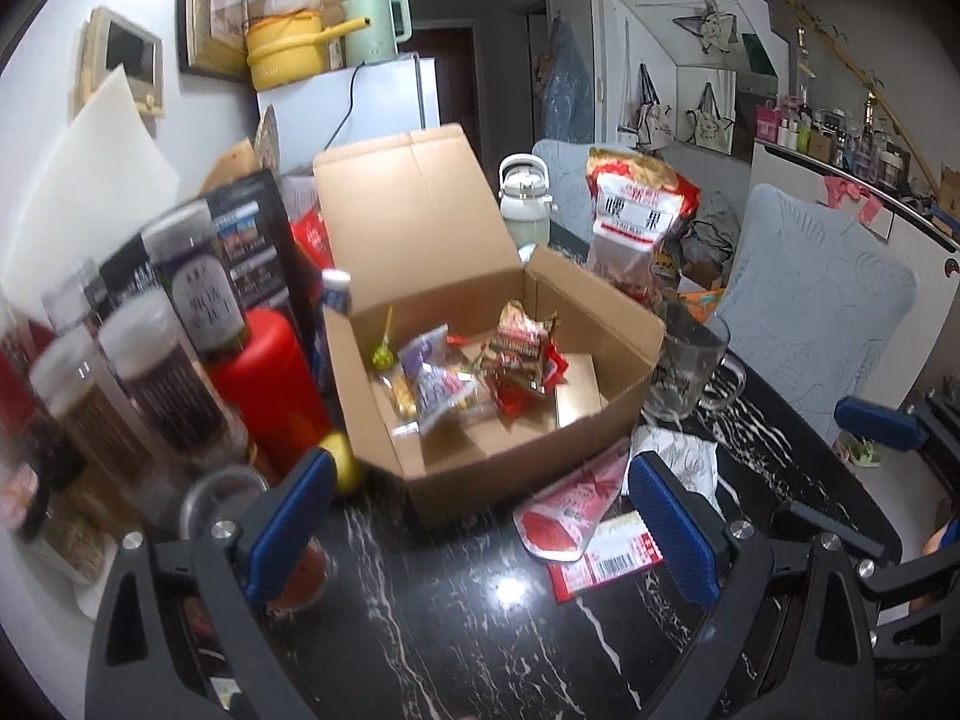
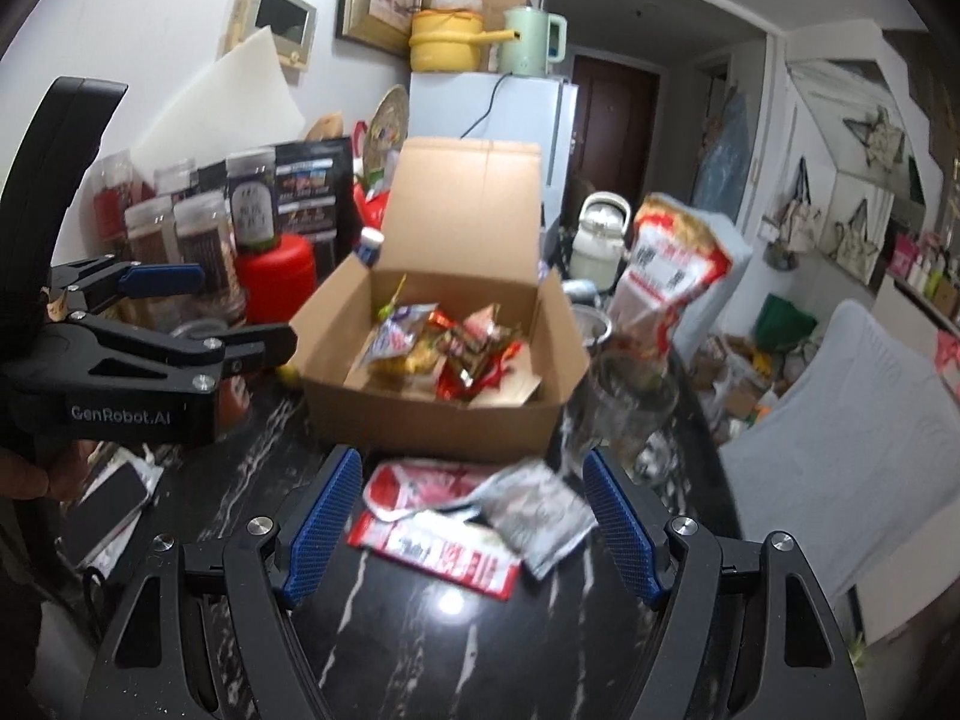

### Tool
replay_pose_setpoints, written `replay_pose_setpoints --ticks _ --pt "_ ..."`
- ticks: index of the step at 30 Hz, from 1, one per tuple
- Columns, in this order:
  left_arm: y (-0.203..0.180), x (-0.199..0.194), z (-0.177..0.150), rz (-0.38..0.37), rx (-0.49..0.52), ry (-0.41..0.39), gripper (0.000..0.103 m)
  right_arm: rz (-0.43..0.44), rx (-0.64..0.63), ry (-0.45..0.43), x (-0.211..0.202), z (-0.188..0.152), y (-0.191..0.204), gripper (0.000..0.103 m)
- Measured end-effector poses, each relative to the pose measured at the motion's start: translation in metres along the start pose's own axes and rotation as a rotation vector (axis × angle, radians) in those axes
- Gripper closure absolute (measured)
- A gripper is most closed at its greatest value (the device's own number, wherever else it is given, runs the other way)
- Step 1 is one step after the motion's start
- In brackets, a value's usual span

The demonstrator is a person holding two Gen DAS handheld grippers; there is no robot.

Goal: Organize snacks
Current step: 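Withdraw both tools from the box back over the table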

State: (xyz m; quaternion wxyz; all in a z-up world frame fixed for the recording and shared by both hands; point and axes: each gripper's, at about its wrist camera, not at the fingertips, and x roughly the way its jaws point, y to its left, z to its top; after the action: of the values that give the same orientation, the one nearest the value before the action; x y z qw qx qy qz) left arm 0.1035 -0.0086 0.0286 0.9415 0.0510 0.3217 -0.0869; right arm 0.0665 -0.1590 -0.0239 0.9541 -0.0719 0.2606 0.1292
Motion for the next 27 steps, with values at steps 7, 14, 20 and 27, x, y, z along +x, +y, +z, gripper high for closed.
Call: replay_pose_setpoints --ticks 7,14,20,27 --pt "-0.001 0.026 -0.027 -0.054 -0.001 0.084 0.003 0.018 0.025 0.046 0.011 -0.031 0.002 0.026" --pt "-0.009 0.052 -0.048 -0.112 0.000 0.146 0.003 0.063 0.073 0.120 0.037 -0.058 -0.002 0.026" --pt "-0.007 0.068 -0.064 -0.124 -0.030 0.178 0.003 0.095 0.117 0.189 0.066 -0.076 -0.010 0.026" --pt "-0.001 0.083 -0.076 -0.120 -0.060 0.213 0.003 0.160 0.083 0.242 0.100 -0.082 -0.016 0.026"
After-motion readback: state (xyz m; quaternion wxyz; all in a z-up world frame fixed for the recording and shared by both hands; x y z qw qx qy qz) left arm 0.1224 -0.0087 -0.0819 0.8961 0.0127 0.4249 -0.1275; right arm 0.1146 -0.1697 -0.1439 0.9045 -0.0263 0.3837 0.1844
